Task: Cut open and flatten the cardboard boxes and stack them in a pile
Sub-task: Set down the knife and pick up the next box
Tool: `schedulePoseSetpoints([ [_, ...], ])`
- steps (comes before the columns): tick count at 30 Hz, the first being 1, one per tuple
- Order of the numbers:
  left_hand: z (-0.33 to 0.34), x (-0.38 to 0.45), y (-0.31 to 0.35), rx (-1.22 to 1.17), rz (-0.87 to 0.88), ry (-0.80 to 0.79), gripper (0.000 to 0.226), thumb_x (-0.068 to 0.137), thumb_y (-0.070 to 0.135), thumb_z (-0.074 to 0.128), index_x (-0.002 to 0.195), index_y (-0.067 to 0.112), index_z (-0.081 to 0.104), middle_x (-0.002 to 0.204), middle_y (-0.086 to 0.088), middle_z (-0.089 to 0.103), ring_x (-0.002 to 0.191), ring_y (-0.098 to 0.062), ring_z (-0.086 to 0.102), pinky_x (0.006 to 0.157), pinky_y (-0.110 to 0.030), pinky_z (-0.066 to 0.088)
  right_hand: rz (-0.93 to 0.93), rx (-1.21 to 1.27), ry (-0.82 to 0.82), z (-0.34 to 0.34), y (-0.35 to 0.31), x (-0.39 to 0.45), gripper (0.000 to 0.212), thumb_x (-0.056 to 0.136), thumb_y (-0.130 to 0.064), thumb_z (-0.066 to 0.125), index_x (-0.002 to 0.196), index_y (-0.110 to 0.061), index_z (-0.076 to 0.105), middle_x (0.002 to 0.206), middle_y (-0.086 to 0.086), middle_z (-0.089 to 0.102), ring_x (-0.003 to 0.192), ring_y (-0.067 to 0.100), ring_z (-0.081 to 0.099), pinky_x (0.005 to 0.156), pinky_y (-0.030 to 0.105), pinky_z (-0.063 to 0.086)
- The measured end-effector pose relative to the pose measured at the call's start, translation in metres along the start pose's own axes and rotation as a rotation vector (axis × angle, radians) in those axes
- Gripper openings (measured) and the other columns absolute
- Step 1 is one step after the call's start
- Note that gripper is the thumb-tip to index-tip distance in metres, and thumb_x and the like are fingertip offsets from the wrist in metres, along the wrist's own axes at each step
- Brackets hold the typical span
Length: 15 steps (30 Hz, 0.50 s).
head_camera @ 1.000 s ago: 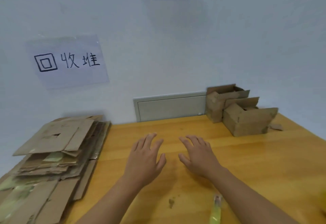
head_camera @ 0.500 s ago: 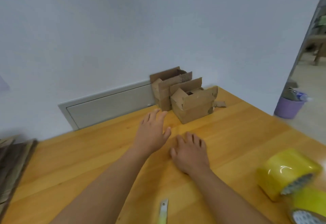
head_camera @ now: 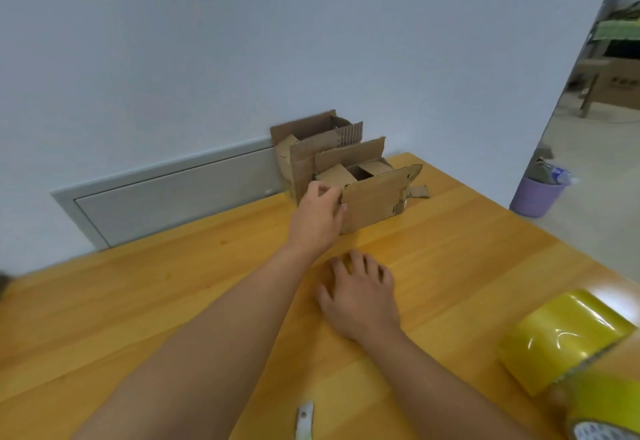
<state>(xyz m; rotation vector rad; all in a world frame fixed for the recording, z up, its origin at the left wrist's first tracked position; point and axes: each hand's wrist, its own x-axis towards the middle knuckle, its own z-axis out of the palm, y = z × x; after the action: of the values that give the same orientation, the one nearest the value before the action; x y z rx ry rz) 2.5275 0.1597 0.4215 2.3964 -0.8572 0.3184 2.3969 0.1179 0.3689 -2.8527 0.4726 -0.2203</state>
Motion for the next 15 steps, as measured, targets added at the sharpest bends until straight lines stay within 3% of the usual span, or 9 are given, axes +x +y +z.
schedulePoseSetpoints([
  [5, -0.023, -0.022, -0.012, 0.008, 0.007, 0.069, 0.020, 0.102, 0.027, 0.050, 0.118, 0.017, 0.055, 0.127, 0.001, 0.048, 0.096, -0.014, 0.052, 0.070, -0.026, 0.042, 0.045, 0.088, 0.010, -0.005, -0.001, 0.000, 0.053, 0.091, -0.051, 0.037, 0.135, -0.023, 0.049, 0.149, 0.006, 0.035, 0.139, 0.027, 0.027, 0.113, 0.046, 0.022],
  [7, -0.039, -0.038, -0.021, -0.004, -0.012, 0.085, 0.021, 0.102, 0.027, 0.048, 0.119, 0.016, 0.053, 0.128, 0.001, 0.046, 0.099, -0.017, 0.054, 0.074, -0.028, 0.044, 0.104, 0.201, 0.090, -0.007, 0.000, -0.001, 0.056, 0.091, -0.046, 0.046, 0.138, -0.016, 0.046, 0.149, 0.010, 0.035, 0.138, 0.029, 0.028, 0.114, 0.044, 0.026],
  [11, -0.069, -0.083, -0.039, -0.119, -0.079, 0.103, 0.021, 0.104, 0.026, 0.044, 0.120, 0.013, 0.051, 0.132, 0.001, 0.044, 0.106, -0.015, 0.050, 0.085, -0.029, 0.043, 0.178, 0.460, 0.213, -0.008, 0.005, -0.001, 0.081, 0.089, -0.047, 0.062, 0.150, -0.008, 0.025, 0.153, 0.016, 0.028, 0.140, 0.033, 0.027, 0.114, 0.047, 0.030],
  [15, -0.101, -0.139, -0.059, -0.215, -0.140, 0.124, 0.025, 0.105, 0.026, 0.040, 0.128, 0.021, 0.048, 0.129, 0.003, 0.048, 0.114, -0.011, 0.047, 0.098, -0.036, 0.046, 0.024, 0.425, 0.158, -0.009, 0.001, -0.008, 0.100, 0.086, -0.064, 0.059, 0.157, -0.024, 0.002, 0.162, 0.009, 0.018, 0.148, 0.029, 0.020, 0.119, 0.049, 0.023],
])
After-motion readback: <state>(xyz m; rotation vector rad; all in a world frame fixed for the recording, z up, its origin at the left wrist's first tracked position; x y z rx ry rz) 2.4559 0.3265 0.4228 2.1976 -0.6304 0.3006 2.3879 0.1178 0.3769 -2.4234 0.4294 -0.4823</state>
